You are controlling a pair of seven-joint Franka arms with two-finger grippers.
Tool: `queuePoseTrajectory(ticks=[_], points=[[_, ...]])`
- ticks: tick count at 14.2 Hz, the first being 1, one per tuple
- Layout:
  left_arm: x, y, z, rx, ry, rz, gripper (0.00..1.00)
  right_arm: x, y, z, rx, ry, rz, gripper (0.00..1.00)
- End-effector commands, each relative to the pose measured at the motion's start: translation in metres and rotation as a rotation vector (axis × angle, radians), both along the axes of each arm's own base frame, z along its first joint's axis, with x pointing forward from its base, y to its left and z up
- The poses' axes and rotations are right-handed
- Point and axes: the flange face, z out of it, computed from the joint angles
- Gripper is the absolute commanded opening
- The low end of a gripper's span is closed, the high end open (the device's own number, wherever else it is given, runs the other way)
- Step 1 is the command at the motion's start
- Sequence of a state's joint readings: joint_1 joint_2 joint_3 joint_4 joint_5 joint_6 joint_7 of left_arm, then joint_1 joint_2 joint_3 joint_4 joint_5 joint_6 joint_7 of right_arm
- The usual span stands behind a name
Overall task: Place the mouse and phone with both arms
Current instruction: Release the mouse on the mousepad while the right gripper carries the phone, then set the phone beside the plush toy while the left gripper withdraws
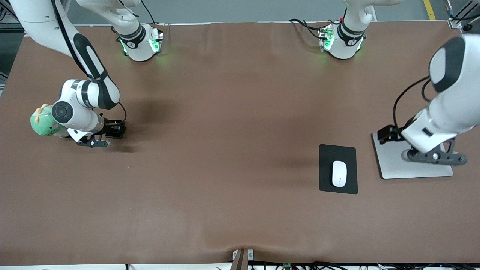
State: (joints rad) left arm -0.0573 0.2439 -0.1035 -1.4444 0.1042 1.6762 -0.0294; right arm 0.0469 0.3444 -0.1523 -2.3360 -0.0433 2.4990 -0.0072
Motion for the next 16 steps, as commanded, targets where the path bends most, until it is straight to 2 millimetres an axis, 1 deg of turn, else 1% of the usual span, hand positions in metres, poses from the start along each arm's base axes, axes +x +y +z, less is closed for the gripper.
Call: queuePoseTrajectory(ticks=[1,3,4,5,6,7,8,9,10,11,13,14,15,16], points=[[-0.04,0.0,0.033,0.01,-0.022,0.011,1.0,0.0,-0.003,0.006,0.004,0.002,0.042,1.0],[-0.048,-0.003,0.048,-0.039,-0.013,-0.002,1.0,0.002,0.002,0.002,0.007,0.017,0.066,1.0],[-0.055,-0.002,0.065,-0.067,-0.022,0.001,1.0,0.005,0.003,0.004,0.006,0.011,0.068,1.0],[-0.06,-0.001,0.073,-0.068,-0.012,0.002,1.0,0.009,0.004,0.007,0.005,0.0,0.067,1.0],[-0.065,-0.001,0.086,-0.068,-0.018,0.003,1.0,0.015,0.009,0.012,0.002,-0.011,0.068,1.0],[-0.068,0.001,0.092,-0.067,-0.013,0.007,1.0,0.019,0.016,0.02,0.002,-0.014,0.082,1.0],[-0.071,0.002,0.094,-0.065,-0.003,0.018,1.0,0.024,0.02,0.034,0.003,-0.02,0.091,1.0],[-0.077,0.005,0.101,-0.055,0.002,0.027,1.0,0.028,0.021,0.046,0.004,-0.031,0.092,1.0],[-0.081,0.006,0.106,-0.054,-0.003,0.03,1.0,0.032,0.024,0.054,0.004,-0.036,0.097,1.0],[-0.082,0.007,0.107,-0.056,0.002,0.033,1.0,0.037,0.031,0.064,0.005,-0.033,0.107,1.0],[-0.086,0.013,0.111,-0.06,0.004,0.045,1.0,0.051,0.046,0.102,0.011,0.019,0.116,1.0],[-0.09,0.015,0.112,-0.059,0.017,0.048,1.0,0.059,0.05,0.12,0.015,0.044,0.114,1.0],[-0.091,0.02,0.11,-0.058,0.034,0.057,1.0,0.066,0.055,0.135,0.02,0.059,0.114,1.0],[-0.091,0.02,0.108,-0.057,0.042,0.058,1.0,0.072,0.058,0.148,0.025,0.067,0.113,1.0]])
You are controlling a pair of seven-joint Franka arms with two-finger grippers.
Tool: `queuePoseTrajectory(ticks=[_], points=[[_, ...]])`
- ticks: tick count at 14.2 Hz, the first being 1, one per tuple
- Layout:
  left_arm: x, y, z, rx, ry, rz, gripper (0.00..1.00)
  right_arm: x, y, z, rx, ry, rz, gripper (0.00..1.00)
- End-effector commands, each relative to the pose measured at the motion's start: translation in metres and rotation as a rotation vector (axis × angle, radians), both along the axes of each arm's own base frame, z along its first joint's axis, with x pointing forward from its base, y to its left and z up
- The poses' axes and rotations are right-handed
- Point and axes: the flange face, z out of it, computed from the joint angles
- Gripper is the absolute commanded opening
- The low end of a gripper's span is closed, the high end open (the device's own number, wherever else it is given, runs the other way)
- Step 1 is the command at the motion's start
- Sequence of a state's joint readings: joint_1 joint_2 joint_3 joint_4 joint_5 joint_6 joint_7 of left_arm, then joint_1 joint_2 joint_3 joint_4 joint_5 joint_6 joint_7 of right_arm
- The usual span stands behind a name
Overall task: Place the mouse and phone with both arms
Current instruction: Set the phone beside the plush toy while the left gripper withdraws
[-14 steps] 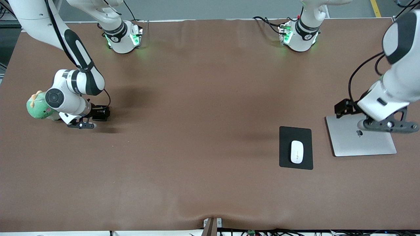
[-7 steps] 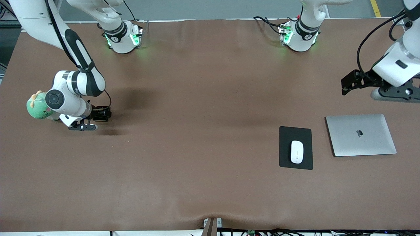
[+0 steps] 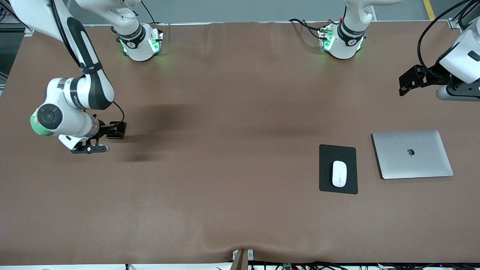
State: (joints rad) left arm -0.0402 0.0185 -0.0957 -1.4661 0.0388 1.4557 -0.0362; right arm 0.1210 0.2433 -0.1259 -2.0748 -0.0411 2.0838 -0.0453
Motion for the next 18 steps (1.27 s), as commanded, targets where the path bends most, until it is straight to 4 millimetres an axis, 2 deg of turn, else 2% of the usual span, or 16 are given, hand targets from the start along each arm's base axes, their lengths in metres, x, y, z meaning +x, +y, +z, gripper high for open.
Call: queuePoseTrajectory(ticks=[1,3,6,7,9,12,15,18], points=[[-0.007,0.005,0.004,-0.018,0.023,0.013,1.0,0.016,0.01,0.041,0.009,0.017,-0.003,1.0],[-0.009,0.008,0.004,-0.016,0.035,0.014,1.0,0.024,0.031,0.067,0.039,0.035,0.003,1.0],[-0.013,0.007,0.002,-0.014,0.055,0.007,1.0,0.038,0.037,0.109,0.057,0.045,0.0,1.0],[-0.014,0.007,0.002,-0.013,0.061,0.009,1.0,0.044,0.04,0.131,0.058,0.039,0.009,1.0],[-0.014,0.004,0.001,-0.011,0.07,0.014,1.0,0.054,0.04,0.173,0.058,0.029,0.023,1.0],[-0.027,0.001,0.014,-0.008,0.052,0.04,1.0,0.061,0.039,0.213,0.059,-0.016,0.021,1.0],[-0.036,0.003,0.014,-0.006,0.057,0.014,1.0,0.062,0.037,0.259,0.046,-0.065,0.018,1.0],[-0.031,0.011,0.006,-0.007,0.072,-0.01,1.0,0.065,0.026,0.298,0.043,-0.138,0.0,1.0]])
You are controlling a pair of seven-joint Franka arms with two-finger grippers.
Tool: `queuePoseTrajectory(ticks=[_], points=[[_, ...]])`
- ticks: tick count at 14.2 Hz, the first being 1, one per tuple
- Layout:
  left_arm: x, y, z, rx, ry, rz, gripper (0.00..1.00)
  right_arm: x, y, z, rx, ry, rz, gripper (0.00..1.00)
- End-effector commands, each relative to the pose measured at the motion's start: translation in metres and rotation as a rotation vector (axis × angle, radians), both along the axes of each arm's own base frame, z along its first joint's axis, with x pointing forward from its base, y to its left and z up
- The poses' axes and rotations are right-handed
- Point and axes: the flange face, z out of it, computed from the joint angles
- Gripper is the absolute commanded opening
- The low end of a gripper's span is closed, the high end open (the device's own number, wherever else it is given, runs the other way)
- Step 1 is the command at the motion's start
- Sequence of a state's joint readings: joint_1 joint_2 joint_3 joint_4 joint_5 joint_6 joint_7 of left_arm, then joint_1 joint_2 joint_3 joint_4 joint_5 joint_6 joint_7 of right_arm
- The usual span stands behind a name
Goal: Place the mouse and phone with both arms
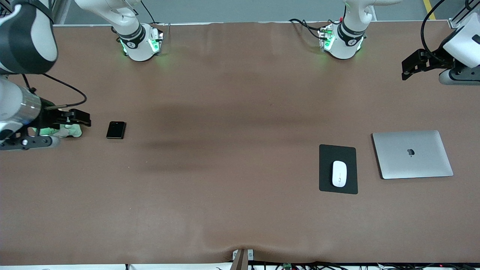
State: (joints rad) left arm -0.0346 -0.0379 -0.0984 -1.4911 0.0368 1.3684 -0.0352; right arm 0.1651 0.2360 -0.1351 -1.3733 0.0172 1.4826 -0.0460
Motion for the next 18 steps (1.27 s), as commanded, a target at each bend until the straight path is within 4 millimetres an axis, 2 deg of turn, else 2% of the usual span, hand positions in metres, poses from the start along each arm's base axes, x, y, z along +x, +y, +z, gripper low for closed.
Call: queuePoseTrajectory(ticks=[1,4,6,7,8,12,15,18], points=[[-0.003,0.005,-0.006,-0.02,0.017,-0.024,1.0,0.007,-0.015,0.029,-0.008,-0.047,-0.024,1.0],[0.001,0.005,-0.008,-0.021,0.014,-0.024,1.0,0.006,-0.024,0.044,-0.007,-0.076,-0.037,1.0],[0.006,-0.003,-0.018,-0.015,0.027,-0.022,1.0,-0.002,-0.025,0.054,-0.008,-0.058,-0.045,1.0],[0.008,-0.009,-0.022,-0.008,0.035,-0.026,1.0,-0.008,-0.031,0.064,-0.002,-0.062,-0.056,1.0],[0.007,-0.019,-0.022,-0.002,0.03,-0.023,1.0,-0.022,-0.046,0.084,0.012,-0.073,-0.081,1.0],[0.005,-0.025,-0.017,-0.004,0.018,-0.022,1.0,-0.056,-0.053,0.117,0.021,-0.063,-0.088,1.0],[0.004,-0.037,-0.017,0.0,0.019,-0.043,1.0,-0.076,-0.059,0.127,0.016,-0.012,-0.098,1.0],[0.005,-0.036,-0.017,-0.001,0.014,-0.042,1.0,-0.099,-0.074,0.13,0.036,-0.002,-0.125,1.0]])
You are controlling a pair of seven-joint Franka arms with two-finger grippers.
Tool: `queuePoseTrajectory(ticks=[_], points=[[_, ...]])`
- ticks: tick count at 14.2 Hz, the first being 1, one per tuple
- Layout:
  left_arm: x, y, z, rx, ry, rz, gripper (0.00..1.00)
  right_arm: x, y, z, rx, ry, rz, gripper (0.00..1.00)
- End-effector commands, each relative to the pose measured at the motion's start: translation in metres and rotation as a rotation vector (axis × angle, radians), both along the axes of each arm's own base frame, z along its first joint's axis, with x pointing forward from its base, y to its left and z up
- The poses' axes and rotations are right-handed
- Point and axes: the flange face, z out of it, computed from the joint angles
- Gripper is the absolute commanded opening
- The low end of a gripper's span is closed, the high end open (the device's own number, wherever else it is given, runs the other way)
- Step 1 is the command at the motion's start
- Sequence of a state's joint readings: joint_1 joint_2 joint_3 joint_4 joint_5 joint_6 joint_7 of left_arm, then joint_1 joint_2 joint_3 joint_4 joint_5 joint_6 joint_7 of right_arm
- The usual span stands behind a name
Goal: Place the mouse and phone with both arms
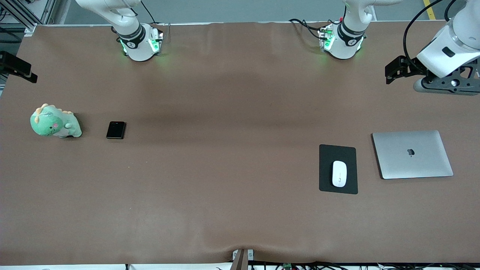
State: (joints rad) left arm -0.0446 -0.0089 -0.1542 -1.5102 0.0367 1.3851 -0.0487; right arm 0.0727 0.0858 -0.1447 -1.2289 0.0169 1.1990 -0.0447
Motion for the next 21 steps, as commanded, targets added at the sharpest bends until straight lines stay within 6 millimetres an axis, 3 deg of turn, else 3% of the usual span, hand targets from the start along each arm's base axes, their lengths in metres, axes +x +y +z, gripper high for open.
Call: queuePoseTrajectory(ticks=[1,7,14,17,21], points=[[0.0,0.0,0.005,-0.006,-0.016,0.011,1.0,-0.026,-0.022,-0.001,0.029,0.008,-0.041,1.0],[0.01,0.008,-0.003,-0.014,-0.024,0.021,1.0,-0.045,-0.02,-0.013,0.042,0.022,-0.037,1.0],[0.017,0.019,-0.005,-0.021,-0.035,0.028,1.0,-0.038,-0.015,-0.017,0.071,-0.002,-0.034,1.0],[0.016,0.018,-0.008,-0.017,-0.029,0.025,1.0,-0.036,0.007,-0.017,0.056,0.001,0.01,1.0],[0.016,0.018,-0.006,-0.025,-0.031,0.025,1.0,-0.04,0.012,-0.021,0.059,0.042,0.021,1.0]])
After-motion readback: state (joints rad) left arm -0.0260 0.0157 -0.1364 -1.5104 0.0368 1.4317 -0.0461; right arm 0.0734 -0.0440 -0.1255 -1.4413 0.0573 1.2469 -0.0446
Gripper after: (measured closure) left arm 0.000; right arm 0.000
